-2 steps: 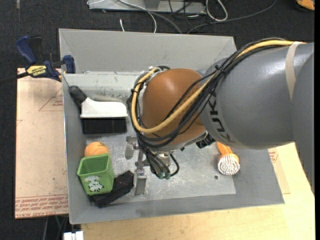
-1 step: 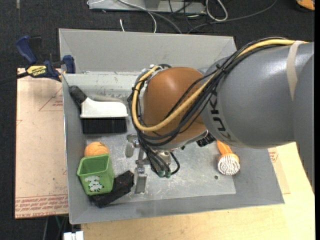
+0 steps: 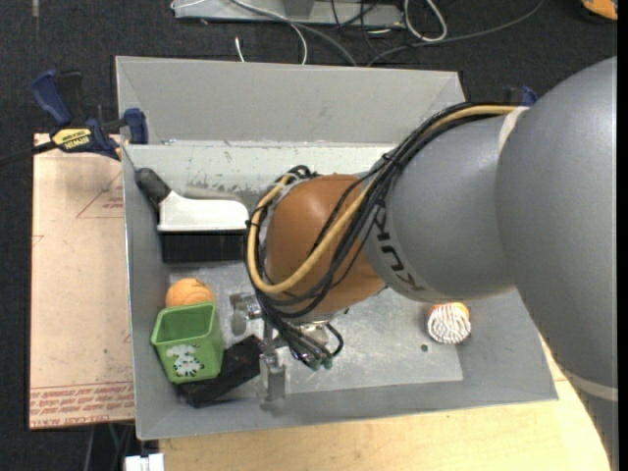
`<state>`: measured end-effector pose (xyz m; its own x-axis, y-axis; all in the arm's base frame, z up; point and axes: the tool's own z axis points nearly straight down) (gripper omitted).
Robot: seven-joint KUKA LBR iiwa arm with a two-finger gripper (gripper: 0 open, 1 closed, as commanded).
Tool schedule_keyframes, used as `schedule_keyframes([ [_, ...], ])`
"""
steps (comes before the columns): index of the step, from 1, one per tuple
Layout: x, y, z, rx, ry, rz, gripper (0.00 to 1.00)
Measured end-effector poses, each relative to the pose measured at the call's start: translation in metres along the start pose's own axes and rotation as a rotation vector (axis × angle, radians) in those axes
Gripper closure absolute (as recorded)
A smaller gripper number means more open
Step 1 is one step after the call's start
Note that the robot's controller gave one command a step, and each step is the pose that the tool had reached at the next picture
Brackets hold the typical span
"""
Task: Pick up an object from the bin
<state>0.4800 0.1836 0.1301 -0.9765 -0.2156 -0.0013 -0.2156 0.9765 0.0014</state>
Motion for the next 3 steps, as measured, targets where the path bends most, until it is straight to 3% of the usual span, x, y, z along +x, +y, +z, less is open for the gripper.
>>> schedule_keyframes([
  [1, -0.001, 0.0, 0.032, -0.001, -0.004, -0.021, 0.0],
  [2, -0.001, 0.005, 0.006, -0.001, 0.0, -0.177, 0.0],
  [3, -0.005, -0.01, 0.058, 0.0, -0.026, -0.283, 0.0],
])
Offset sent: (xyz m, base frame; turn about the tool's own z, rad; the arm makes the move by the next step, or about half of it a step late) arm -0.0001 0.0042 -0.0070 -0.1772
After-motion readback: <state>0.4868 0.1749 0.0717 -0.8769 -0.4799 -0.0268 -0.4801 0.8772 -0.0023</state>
